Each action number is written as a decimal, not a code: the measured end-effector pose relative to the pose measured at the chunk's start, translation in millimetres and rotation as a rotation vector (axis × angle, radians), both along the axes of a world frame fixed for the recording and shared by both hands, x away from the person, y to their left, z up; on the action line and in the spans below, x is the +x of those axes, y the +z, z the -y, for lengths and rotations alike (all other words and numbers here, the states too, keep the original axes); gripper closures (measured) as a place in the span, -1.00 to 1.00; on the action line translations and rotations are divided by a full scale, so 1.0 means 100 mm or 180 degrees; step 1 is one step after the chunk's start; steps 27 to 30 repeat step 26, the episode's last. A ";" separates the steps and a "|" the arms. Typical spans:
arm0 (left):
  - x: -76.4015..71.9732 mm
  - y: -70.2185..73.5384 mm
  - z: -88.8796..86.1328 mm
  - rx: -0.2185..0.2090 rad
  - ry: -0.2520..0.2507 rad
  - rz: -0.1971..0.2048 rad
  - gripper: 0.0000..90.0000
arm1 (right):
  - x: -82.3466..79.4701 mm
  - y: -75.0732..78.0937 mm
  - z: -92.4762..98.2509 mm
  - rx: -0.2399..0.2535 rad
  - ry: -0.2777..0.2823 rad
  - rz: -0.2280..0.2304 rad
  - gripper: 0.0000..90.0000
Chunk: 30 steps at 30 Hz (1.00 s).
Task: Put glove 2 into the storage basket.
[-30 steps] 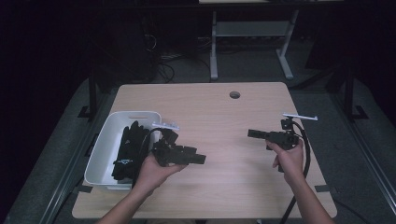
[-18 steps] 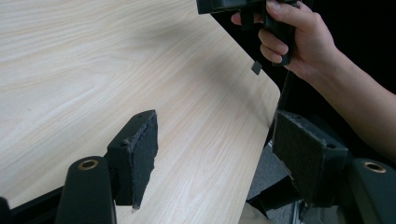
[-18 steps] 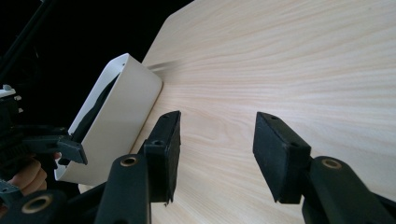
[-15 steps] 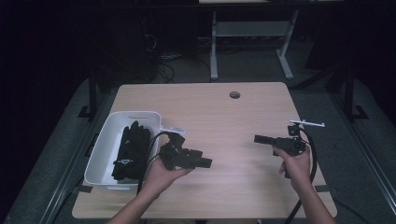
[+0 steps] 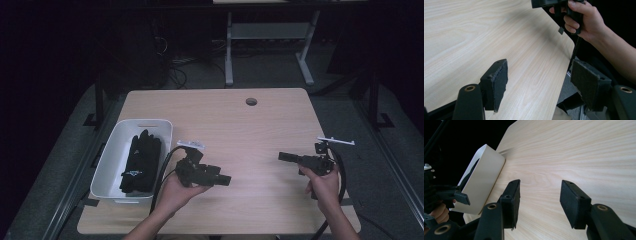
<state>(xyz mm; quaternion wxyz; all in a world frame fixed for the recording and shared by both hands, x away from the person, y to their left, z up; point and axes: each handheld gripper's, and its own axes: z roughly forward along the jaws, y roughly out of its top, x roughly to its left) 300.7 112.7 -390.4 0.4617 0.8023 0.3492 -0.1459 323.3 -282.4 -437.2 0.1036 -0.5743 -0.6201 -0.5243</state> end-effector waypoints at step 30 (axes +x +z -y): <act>-0.11 -0.25 0.13 0.0064 -0.0112 -0.0050 -0.34 | -0.35 -0.19 0.22 0.0042 0.0007 0.0056 0.01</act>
